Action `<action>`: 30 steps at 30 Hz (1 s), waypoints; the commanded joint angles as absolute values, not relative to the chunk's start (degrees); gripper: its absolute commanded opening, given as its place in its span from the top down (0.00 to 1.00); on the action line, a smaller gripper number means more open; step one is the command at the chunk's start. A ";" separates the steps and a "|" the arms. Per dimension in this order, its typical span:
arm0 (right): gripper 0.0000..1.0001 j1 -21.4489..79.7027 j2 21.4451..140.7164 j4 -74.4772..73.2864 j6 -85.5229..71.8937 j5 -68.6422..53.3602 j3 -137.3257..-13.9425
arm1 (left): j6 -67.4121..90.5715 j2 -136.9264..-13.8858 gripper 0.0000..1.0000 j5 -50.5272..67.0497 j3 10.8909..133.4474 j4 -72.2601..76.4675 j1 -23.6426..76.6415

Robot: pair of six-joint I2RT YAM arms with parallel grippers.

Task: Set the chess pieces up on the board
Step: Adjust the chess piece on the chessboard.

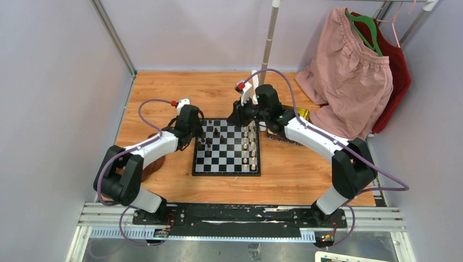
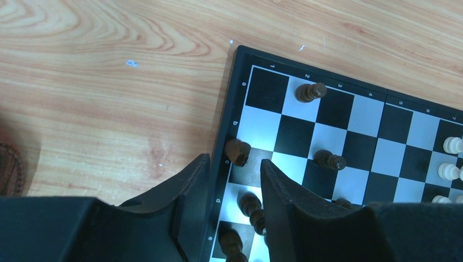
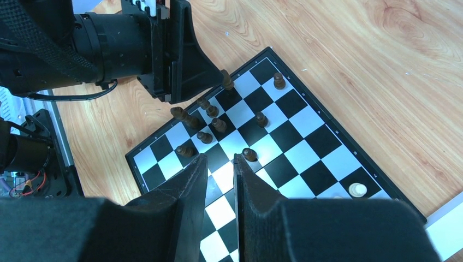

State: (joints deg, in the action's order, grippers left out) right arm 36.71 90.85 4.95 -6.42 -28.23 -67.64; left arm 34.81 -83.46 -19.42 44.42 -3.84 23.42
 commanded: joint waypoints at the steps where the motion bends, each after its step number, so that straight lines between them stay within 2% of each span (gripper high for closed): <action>1: 0.72 36.97 91.32 4.66 -5.97 -27.58 -69.52 | 32.93 -85.29 0.56 -19.07 46.46 -1.63 23.22; 11: 0.72 36.90 91.84 4.39 -5.58 -27.29 -69.83 | 32.44 -87.53 0.61 -19.74 47.29 -1.15 23.25; 19: 0.72 36.66 92.18 4.31 -5.62 -27.23 -69.83 | 31.55 -88.72 0.79 -19.56 48.03 -0.97 23.20; 30: 0.72 36.56 92.83 4.31 -5.62 -27.33 -70.30 | 30.23 -88.63 0.86 -19.91 49.22 -0.73 23.25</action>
